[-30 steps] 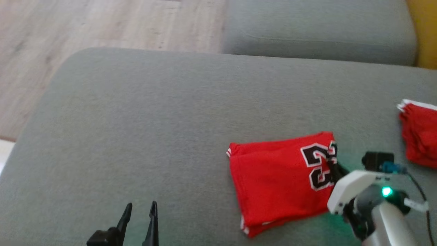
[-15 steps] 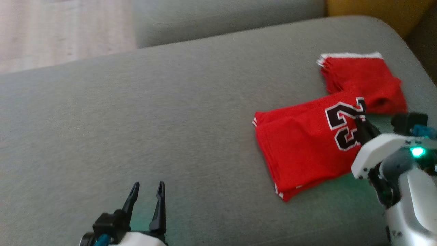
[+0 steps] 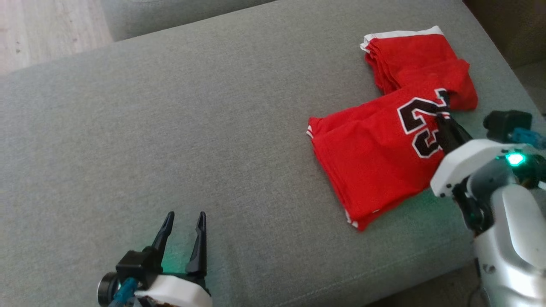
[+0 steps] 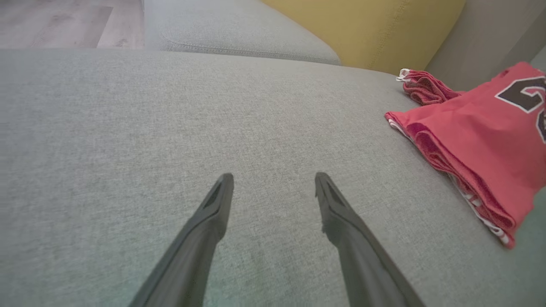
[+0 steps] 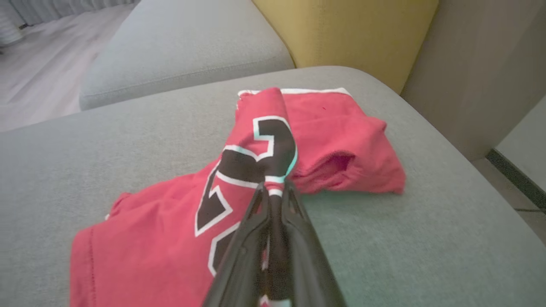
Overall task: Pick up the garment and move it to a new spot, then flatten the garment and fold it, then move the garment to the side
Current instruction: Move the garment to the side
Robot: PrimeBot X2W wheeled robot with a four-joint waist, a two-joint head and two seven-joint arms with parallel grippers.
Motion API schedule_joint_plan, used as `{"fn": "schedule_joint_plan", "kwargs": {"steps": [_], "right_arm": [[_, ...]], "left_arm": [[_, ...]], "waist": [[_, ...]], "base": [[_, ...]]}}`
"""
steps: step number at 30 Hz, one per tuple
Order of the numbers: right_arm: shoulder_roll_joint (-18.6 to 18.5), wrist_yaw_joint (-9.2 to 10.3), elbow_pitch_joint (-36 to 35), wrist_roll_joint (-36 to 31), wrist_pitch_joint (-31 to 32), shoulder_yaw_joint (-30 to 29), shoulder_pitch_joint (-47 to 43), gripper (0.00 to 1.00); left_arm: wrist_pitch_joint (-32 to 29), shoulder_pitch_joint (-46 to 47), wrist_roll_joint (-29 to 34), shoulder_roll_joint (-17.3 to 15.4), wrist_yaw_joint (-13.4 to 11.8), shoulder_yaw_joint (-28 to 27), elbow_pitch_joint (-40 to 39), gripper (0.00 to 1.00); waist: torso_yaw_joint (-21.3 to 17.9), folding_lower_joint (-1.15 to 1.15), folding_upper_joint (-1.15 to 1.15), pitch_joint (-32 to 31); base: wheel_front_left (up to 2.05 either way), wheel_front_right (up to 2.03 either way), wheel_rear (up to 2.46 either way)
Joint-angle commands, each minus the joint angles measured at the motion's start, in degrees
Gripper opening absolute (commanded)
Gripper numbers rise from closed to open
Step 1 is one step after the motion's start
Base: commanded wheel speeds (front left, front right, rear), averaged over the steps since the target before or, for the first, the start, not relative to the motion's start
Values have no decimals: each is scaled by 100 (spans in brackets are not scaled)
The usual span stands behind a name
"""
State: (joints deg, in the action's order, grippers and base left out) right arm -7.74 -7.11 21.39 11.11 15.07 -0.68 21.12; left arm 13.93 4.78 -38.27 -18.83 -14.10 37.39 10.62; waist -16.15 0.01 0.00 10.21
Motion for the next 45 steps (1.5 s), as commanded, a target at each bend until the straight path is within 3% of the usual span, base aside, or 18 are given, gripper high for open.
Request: {"fn": "schedule_joint_plan", "kwargs": {"steps": [1, 8, 14, 22, 30, 31, 32, 33, 38, 45], "right_arm": [[22, -37, -222, 80, -64, 194, 362, 0], [-26, -37, -153, 205, 61, 439, 868, 0], [-147, -37, 314, 374, 209, 270, 1388, 0], [-608, -37, 1045, 192, 45, -383, 1989, 0], [-988, -37, 1638, -293, -369, -1412, 2286, 0], [-1010, -37, 1706, -390, -437, -1530, 2289, 10], [-1026, -37, 1760, -536, -508, -1629, 2278, 42], [-1034, -37, 1805, -697, -579, -1693, 2259, 100], [-864, -37, 1967, -1028, -809, -1913, 2237, 100], [-715, -37, 1988, -1126, -949, -1785, 2186, 100]], "left_arm": [[13, 226, 52, -80, -9, -148, -121, 100], [19, 161, 18, -57, -7, -122, -29, 100], [25, 53, -26, -20, -19, -97, 6, 100], [8, -33, -44, -96, -49, -102, -56, 100], [-56, 36, -2, -207, -92, -100, -198, 100], [-66, 46, 3, -216, -96, -96, -211, 100], [-76, 54, 8, -223, -101, -91, -222, 100], [-86, 62, 14, -230, -105, -85, -233, 100], [-126, 100, 32, -255, -128, -64, -279, 100], [-155, 85, 21, -280, -154, -44, -299, 100]], "waist": [[50, -1, 0, -44], [278, -1, 0, -325], [649, -1, 0, -605], [1089, -1, 0, -573], [1204, -1, 0, -272], [1195, -1, 0, -244], [1181, -1, 0, -222], [1167, -1, 0, -203], [1079, -1, 0, -166], [969, -1, 0, -267]], "base": [[0, 0, 0], [0, 0, 0], [0, 0, 0], [0, 0, 0], [0, 0, 0], [0, 0, 0], [0, 0, 0], [0, 0, 0], [0, 0, 0], [0, 0, 0]]}}
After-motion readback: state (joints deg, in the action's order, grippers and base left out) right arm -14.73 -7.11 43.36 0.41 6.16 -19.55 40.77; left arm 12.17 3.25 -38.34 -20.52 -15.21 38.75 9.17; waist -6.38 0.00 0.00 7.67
